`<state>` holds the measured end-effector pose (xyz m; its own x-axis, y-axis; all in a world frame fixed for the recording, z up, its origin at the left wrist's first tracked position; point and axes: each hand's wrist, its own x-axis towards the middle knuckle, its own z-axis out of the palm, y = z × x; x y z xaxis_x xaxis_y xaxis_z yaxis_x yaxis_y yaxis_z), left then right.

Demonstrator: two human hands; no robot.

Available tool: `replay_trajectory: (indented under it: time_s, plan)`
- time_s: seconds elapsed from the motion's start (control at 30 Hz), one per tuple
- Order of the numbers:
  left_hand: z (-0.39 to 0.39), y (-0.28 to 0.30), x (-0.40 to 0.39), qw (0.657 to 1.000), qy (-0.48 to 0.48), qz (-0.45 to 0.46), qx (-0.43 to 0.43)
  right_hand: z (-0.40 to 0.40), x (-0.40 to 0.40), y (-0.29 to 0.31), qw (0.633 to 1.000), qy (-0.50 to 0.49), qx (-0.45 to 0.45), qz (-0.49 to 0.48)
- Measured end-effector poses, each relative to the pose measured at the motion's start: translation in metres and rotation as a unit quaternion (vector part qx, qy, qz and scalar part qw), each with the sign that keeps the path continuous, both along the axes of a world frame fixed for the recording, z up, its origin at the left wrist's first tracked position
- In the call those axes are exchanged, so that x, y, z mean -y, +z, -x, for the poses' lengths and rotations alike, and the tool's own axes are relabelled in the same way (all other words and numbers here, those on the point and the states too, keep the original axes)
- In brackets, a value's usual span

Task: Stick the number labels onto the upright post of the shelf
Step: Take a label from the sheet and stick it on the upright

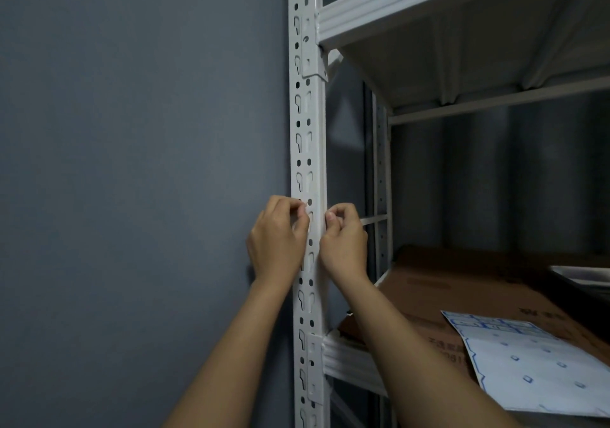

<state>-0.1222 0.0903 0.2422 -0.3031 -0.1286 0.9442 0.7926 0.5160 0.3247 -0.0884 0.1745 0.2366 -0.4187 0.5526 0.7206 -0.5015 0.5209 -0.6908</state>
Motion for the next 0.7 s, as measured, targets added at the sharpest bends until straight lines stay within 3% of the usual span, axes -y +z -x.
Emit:
replay_trajectory:
  time_s: [0.47, 0.7]
  plan:
    - [0.0006, -0.0021, -0.0005, 0.997, -0.054, -0.046, 0.036, 0.0006, -0.0004, -0.0013, 1.000, -0.002, -0.004, -0.002]
    - [-0.0036, -0.0004, 0.0009, 0.985, -0.106, -0.090, 0.098, -0.0014, 0.0014, -0.0008, 1.000, -0.007, -0.008, -0.002]
